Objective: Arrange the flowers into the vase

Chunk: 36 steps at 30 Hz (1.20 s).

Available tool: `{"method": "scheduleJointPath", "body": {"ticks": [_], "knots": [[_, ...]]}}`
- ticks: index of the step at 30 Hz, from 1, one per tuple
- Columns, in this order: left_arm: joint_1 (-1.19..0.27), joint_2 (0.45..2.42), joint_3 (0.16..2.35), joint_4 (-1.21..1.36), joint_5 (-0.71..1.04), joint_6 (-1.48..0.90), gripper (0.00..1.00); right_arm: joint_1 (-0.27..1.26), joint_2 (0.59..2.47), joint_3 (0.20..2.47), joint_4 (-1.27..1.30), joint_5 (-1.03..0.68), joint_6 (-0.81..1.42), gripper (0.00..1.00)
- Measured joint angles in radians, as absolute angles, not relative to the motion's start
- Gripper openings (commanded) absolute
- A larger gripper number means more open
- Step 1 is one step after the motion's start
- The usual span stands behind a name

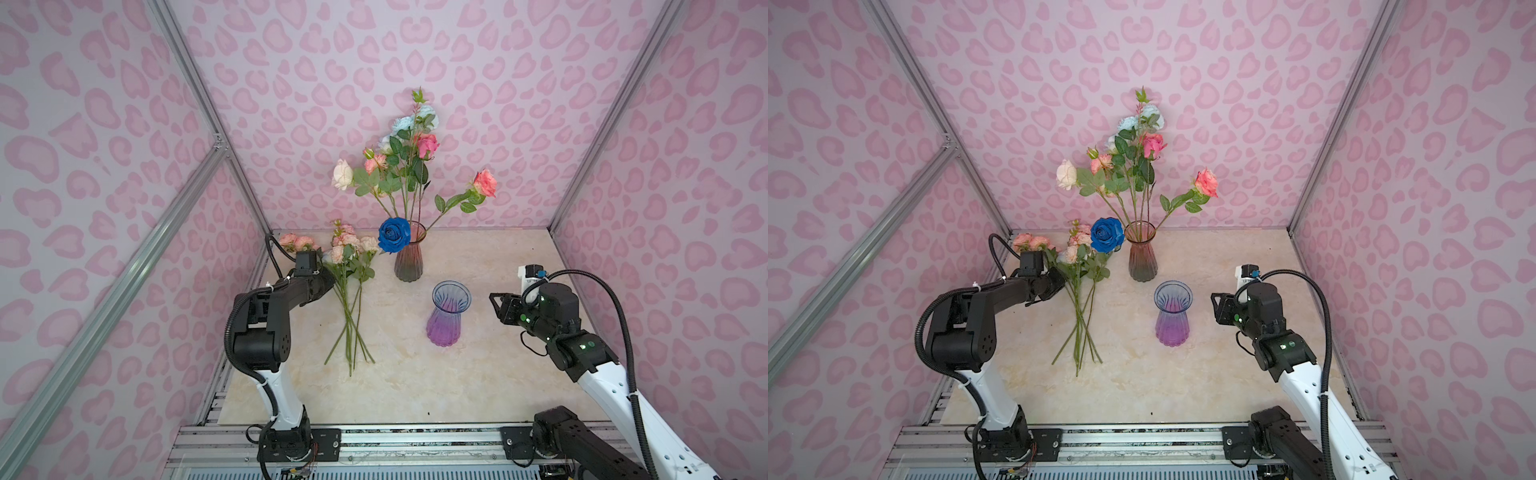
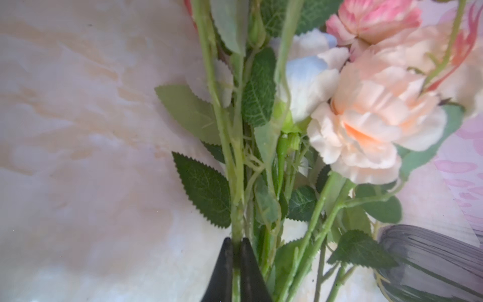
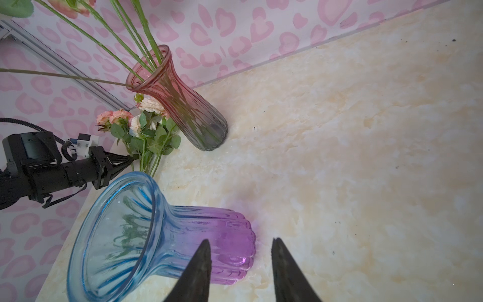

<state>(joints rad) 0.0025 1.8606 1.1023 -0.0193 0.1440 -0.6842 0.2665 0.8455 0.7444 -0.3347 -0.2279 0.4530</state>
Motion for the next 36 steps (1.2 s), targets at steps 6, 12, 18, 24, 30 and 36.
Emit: {"method": "scheduleJointPath", "body": {"ticks": [6,12,18,24,30,36], "knots": [[0.002,1.734,1.082,-0.057,0.112,-0.669,0.05,0.265,0.834,0.744,-0.333,-0.228,0.453,0.41],[0.002,1.615,1.068,-0.107,0.105,-0.653,0.04,0.265,0.824,0.746,-0.326,-0.236,0.454,0.41],[0.002,1.460,1.111,-0.163,0.097,-0.625,0.03,0.263,0.806,0.726,-0.290,-0.265,0.475,0.41],[0.002,1.307,1.145,-0.234,0.078,-0.590,0.03,0.265,0.776,0.650,-0.242,-0.363,0.523,0.48],[0.002,1.089,1.184,-0.342,0.050,-0.530,0.03,0.266,0.694,0.651,-0.229,-0.410,0.532,0.52],[-0.001,0.876,1.258,-0.388,0.082,-0.503,0.03,0.266,0.684,0.649,-0.235,-0.413,0.531,0.52]]}}
